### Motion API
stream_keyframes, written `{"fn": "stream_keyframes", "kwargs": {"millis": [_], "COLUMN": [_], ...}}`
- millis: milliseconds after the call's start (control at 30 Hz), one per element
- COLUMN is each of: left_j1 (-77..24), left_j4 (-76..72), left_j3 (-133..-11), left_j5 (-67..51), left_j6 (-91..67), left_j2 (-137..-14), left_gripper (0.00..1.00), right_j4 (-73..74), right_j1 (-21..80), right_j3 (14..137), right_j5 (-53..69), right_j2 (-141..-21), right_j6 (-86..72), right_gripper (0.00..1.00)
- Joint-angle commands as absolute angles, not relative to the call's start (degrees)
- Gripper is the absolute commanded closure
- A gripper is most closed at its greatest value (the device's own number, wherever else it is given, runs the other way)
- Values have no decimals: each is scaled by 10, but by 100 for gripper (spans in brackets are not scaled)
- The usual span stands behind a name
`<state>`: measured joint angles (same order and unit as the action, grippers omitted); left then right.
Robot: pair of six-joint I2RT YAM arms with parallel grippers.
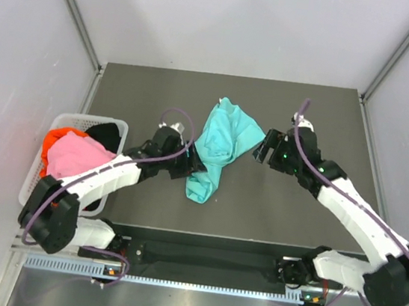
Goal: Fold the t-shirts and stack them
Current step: Move the tshirt to the center of the board, then flatten the tshirt out
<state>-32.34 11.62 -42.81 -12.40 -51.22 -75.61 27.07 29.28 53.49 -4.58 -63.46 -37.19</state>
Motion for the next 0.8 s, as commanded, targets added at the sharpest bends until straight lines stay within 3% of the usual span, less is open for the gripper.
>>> {"fn": "stream_keyframes", "kwargs": {"millis": [0, 133, 267, 567, 767], "left_j1": [-320, -315, -295, -281, -278], "left_j4": [201, 266, 243, 171, 150], "left_j3": [-513, -548, -525, -490, -508], "left_j5": [-51, 24, -23, -38, -58], "left_j6": [-429, -409, -420, -443, -449], "left_j2": [-708, -727, -741, -796, -859], "left_gripper": [31, 27, 28, 28, 28], "right_j4": [188, 142, 109, 37, 25], "right_j1": [273, 251, 213, 178, 178], "right_j3": [547, 585, 608, 676, 699], "right_j5": [-45, -42, -33, -16, -2], "right_j2": [-715, -815, -911, -1039, -1060], "right_j6": [-389, -391, -426, -397, -382], "right_gripper": [21, 30, 37, 41, 41]}}
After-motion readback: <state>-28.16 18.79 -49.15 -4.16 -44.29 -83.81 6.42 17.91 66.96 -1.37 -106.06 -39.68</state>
